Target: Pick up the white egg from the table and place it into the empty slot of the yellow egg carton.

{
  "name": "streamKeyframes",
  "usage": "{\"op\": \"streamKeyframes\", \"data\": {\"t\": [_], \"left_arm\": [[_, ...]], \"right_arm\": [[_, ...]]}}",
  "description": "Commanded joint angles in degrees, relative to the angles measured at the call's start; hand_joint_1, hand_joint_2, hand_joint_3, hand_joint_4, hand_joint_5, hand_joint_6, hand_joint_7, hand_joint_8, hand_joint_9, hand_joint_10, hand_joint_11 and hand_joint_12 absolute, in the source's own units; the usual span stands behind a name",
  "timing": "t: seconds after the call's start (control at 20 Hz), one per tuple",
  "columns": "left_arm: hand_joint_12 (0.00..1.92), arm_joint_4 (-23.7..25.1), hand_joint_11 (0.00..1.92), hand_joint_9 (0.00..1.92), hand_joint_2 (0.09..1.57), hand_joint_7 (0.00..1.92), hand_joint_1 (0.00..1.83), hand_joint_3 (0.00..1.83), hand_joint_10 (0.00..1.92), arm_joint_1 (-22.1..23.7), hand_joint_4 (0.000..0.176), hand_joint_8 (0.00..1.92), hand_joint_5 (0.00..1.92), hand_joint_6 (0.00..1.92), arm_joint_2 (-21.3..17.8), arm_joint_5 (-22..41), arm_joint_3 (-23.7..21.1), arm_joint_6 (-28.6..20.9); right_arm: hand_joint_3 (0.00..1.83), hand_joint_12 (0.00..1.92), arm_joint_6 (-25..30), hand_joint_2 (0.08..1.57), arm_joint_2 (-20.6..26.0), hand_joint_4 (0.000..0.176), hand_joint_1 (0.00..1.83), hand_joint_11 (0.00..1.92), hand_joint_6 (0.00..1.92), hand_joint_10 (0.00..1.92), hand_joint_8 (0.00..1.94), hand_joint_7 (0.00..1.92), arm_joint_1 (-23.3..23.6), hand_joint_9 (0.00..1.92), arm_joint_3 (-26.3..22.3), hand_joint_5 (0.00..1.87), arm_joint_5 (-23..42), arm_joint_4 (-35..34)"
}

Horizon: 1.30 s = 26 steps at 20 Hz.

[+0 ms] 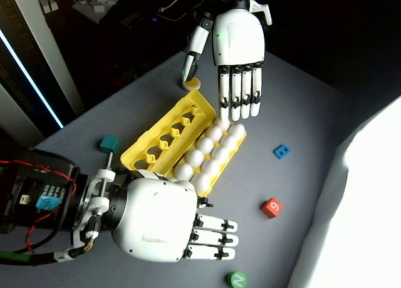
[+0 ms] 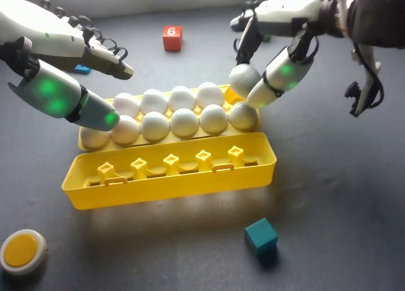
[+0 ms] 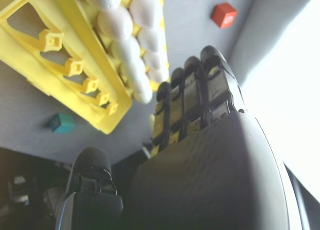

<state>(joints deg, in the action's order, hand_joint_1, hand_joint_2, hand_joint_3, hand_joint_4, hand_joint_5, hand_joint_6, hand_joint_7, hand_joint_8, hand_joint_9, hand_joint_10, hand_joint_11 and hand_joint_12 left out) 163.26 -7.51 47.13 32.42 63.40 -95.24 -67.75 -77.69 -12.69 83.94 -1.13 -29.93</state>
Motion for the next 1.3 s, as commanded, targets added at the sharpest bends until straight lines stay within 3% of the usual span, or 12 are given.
{"op": "streamKeyframes", "data": {"t": [0.0,0.1,0.15,0.2,0.25,0.6,0.75,0.9,1.25], "left_arm": [[0.26,-0.3,0.0,0.12,1.22,0.13,0.0,0.0,0.0,0.4,0.0,0.01,0.14,0.0,0.3,-4.6,0.0,0.0],[0.28,-0.3,0.0,0.14,1.22,0.15,0.0,0.0,0.01,0.4,0.0,0.01,0.14,0.0,0.3,-4.6,0.0,0.0],[0.31,-0.3,0.0,0.14,1.21,0.15,0.0,0.0,0.01,0.4,0.0,0.01,0.15,0.0,0.3,-4.6,0.0,0.0],[0.38,-0.3,0.0,0.16,1.21,0.17,0.0,0.0,0.01,0.4,0.0,0.01,0.16,0.01,0.3,-4.6,0.0,0.0],[0.35,-0.3,0.0,0.15,1.21,0.16,0.0,0.0,0.0,0.4,0.0,0.0,0.16,0.0,0.3,-4.5,0.0,0.0],[0.27,-0.3,0.0,0.13,1.21,0.14,0.0,0.0,0.0,0.5,0.0,0.0,0.13,0.0,0.3,-4.5,0.0,0.0],[0.38,-0.3,0.0,0.16,1.21,0.17,0.0,0.0,0.01,0.6,0.0,0.0,0.16,0.0,0.3,-4.5,0.0,0.0],[0.26,-0.3,0.0,0.12,1.22,0.12,0.0,0.0,0.0,0.6,0.0,0.0,0.13,0.0,0.4,-4.6,0.0,0.0],[0.32,-0.3,0.0,0.15,1.22,0.15,0.0,0.0,0.01,0.6,0.0,0.01,0.15,0.0,0.4,-4.5,0.0,0.0]], "right_arm": [[0.0,0.0,0.4,1.02,0.2,0.01,1.13,0.0,0.63,0.0,0.0,0.12,0.9,0.0,0.2,1.2,4.6,-0.8],[0.0,0.0,0.4,1.01,-0.3,0.0,1.15,0.0,0.56,0.0,0.0,0.16,0.8,0.0,0.2,1.24,4.4,-2.3],[0.0,0.0,0.4,1.01,-0.4,0.027,1.13,0.0,0.58,0.0,0.0,0.14,0.8,0.0,0.2,1.22,4.5,-2.3],[0.0,0.0,0.3,1.02,-0.5,0.069,1.12,0.0,0.62,0.0,0.0,0.12,0.6,0.0,0.4,1.2,4.9,-2.3],[0.0,0.0,0.2,1.02,-0.6,0.0,1.15,0.0,0.6,0.0,0.0,0.14,0.5,0.0,0.5,1.21,5.1,-2.3],[0.0,0.0,-0.7,1.02,-2.4,0.0,1.17,0.0,0.59,0.0,0.01,0.18,-0.9,0.0,4.9,1.22,5.8,-1.8],[0.0,0.0,-0.6,1.02,-3.3,0.0,1.16,0.0,0.58,0.0,0.01,0.19,-1.0,0.0,6.3,1.22,5.7,-0.3],[0.0,0.0,-0.6,1.02,-3.6,0.0,1.15,0.0,0.58,0.0,0.01,0.22,-0.7,0.0,6.6,1.22,5.7,-0.3],[0.0,0.0,-0.6,1.01,-4.1,0.0,1.15,0.0,0.56,0.0,0.0,0.23,-0.7,0.0,6.6,1.23,5.8,-0.3]]}}
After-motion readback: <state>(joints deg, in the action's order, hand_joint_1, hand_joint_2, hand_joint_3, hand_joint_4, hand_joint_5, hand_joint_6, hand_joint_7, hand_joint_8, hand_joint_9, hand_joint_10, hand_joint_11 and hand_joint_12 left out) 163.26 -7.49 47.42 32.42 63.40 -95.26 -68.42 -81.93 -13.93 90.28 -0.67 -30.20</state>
